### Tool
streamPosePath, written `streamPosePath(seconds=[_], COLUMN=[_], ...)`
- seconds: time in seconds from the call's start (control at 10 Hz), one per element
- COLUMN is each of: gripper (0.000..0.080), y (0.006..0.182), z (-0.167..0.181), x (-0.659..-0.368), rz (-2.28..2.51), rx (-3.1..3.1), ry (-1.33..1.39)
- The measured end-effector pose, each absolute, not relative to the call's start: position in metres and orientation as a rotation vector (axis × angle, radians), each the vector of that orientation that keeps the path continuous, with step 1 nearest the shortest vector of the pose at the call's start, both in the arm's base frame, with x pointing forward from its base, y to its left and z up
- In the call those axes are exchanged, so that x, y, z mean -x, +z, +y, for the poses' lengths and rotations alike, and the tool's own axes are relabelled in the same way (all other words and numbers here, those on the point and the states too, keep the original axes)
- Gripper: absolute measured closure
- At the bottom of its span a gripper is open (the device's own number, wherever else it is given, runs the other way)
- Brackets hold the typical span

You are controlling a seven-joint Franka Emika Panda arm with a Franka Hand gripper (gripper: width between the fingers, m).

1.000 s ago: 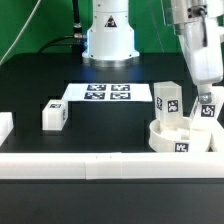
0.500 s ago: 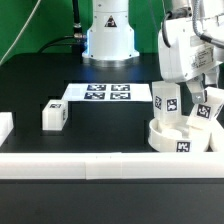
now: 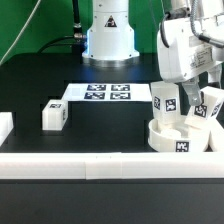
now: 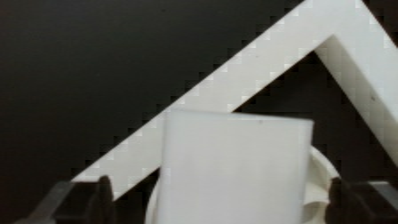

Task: Assemble stool

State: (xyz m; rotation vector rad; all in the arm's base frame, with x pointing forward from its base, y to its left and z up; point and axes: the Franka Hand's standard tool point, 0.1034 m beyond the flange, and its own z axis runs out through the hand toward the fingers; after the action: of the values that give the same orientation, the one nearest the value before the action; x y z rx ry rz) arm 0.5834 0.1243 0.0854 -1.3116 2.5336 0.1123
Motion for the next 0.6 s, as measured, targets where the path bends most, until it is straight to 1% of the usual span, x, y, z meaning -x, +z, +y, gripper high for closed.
streamPosePath(seconds=[0.1,0.3,0.6], gripper=[0.0167,0.0153,0.0150], y=[0.094,0.117,0.113], z=[0.122,0.123,0.122], x=[-0.584,-0.585,-0.585], rz=[2.494,2.438,2.296], rx=[1.365,1.395,1.623], ry=[0.106,0.096,0.048])
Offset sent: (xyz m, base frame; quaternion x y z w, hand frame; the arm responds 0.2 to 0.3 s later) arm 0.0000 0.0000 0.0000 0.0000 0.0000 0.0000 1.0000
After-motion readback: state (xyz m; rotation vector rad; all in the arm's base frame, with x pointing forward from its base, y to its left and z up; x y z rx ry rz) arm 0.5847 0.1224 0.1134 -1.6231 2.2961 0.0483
